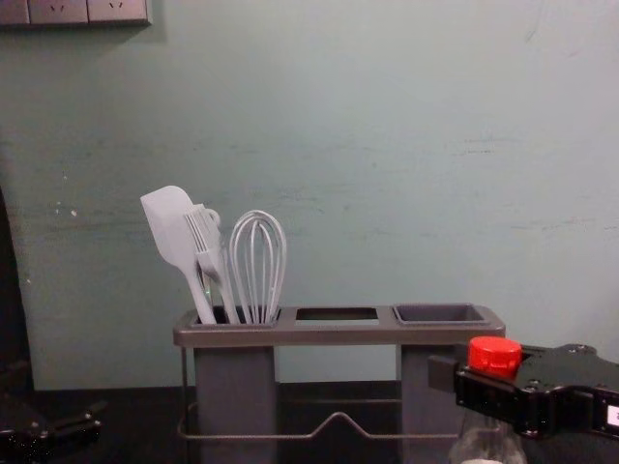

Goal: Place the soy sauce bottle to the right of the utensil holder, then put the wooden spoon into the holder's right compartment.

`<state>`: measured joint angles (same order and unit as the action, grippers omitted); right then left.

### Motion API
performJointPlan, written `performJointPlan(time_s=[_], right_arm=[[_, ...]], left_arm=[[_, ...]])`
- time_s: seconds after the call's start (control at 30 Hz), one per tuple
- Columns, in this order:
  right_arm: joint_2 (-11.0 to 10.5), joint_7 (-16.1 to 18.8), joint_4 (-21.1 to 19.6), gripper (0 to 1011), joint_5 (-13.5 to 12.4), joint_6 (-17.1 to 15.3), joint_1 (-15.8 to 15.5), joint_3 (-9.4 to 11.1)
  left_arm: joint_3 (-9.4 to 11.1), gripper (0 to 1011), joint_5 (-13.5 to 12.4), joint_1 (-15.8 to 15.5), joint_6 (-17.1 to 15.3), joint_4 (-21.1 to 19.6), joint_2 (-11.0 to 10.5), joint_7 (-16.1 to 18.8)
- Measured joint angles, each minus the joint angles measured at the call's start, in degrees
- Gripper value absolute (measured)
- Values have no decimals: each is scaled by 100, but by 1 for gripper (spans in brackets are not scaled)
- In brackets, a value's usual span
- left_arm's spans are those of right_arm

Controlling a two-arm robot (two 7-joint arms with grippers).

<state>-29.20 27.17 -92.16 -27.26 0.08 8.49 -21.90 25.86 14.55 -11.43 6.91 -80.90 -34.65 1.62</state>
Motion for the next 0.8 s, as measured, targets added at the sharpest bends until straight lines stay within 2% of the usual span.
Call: performJointPlan(time_s=[0.33,0.47,0.8], right_arm=[[-4,-2,-11,374,-1,3,-7,2],[-83,72,-198,374,-58,26,-117,59],[-543,47,-1066,374,-153,43,-685,382]], left_arm=[[0,1005,0,0,0,0,0,0],[0,1005,0,0,0,0,0,0],[0,1005,0,0,0,0,0,0]])
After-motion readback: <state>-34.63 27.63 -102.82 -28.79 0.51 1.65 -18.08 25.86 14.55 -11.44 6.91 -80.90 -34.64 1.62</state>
